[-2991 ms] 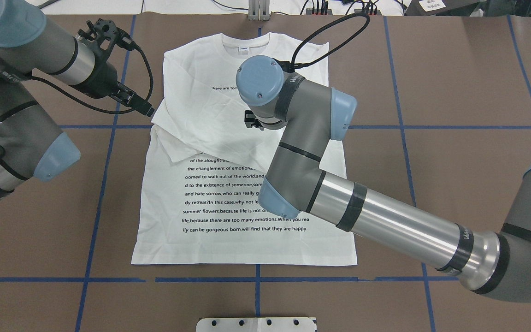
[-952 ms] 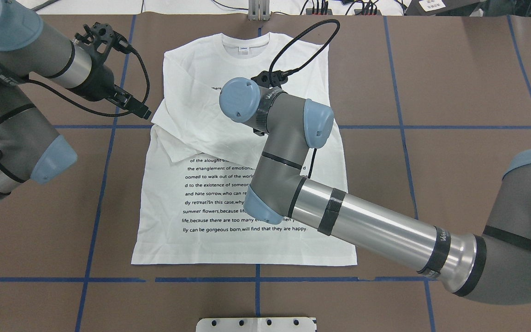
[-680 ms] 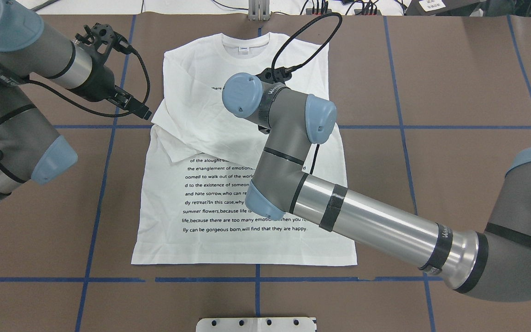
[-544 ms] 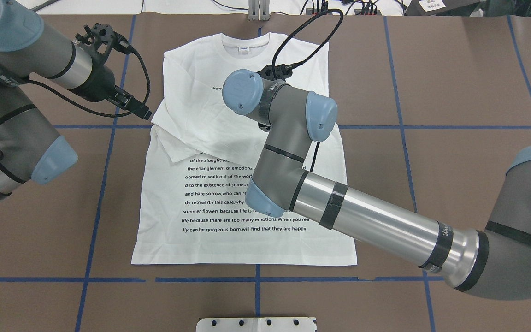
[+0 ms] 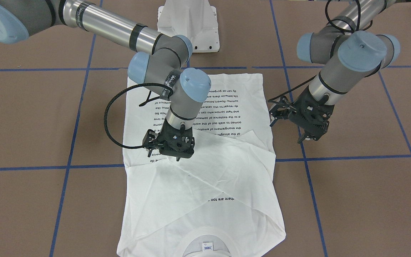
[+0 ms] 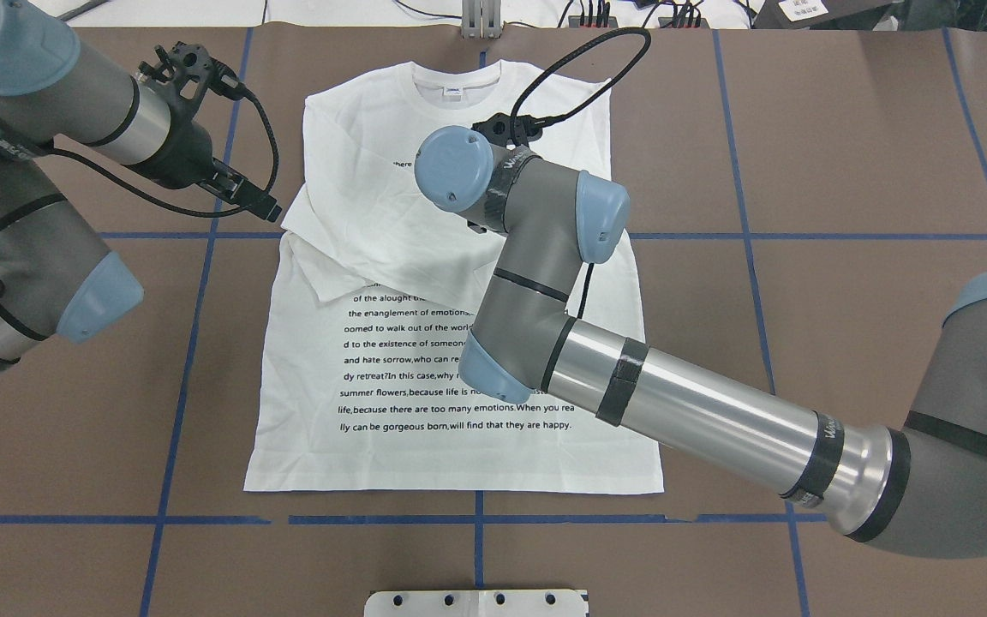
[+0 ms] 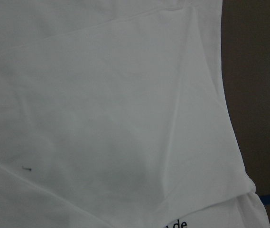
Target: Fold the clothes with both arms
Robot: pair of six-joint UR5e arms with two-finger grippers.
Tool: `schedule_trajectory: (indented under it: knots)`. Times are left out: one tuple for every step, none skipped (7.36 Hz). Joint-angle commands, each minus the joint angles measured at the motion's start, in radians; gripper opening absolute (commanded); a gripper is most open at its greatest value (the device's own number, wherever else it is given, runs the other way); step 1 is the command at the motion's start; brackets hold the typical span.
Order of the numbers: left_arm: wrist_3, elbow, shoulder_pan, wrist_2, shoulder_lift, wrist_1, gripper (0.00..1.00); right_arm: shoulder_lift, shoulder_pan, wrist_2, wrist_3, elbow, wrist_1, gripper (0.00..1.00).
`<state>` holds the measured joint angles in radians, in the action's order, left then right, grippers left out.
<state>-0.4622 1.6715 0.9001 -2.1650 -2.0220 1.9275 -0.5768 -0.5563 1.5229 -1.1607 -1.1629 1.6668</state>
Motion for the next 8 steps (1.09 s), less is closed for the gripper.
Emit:
schedule_trajectory:
  knots:
    - [0.0, 0.002, 0.0, -0.001, 0.0, -0.001, 1.0, -0.009, 0.01, -0.003, -0.051, 0.0, -0.002, 1.0]
    - [0.001, 0.002, 0.0, -0.001, 0.0, 0.001, 1.0, -0.012, 0.013, -0.003, -0.047, 0.0, -0.002, 1.0]
    - [-0.001, 0.004, 0.0, -0.001, -0.001, -0.001, 1.0, -0.014, 0.013, -0.001, -0.034, -0.003, 0.011, 1.0]
    - [0.0, 0.004, 0.0, -0.001, 0.0, -0.001, 1.0, -0.021, 0.013, -0.001, -0.03, -0.006, 0.045, 1.0]
    - [-0.001, 0.004, -0.001, 0.001, 0.0, -0.001, 1.0, -0.021, 0.013, 0.0, -0.005, -0.03, 0.109, 1.0]
    - [-0.001, 0.002, -0.001, 0.001, -0.001, -0.001, 1.0, -0.026, 0.013, 0.0, 0.048, -0.064, 0.193, 1.0]
    - [-0.001, 0.004, -0.001, 0.001, -0.001, -0.001, 1.0, -0.067, 0.012, -0.003, 0.1, -0.108, 0.238, 1.0]
    - [-0.003, 0.004, -0.001, 0.001, -0.001, -0.001, 1.0, -0.154, 0.003, -0.013, 0.178, -0.189, 0.251, 1.0]
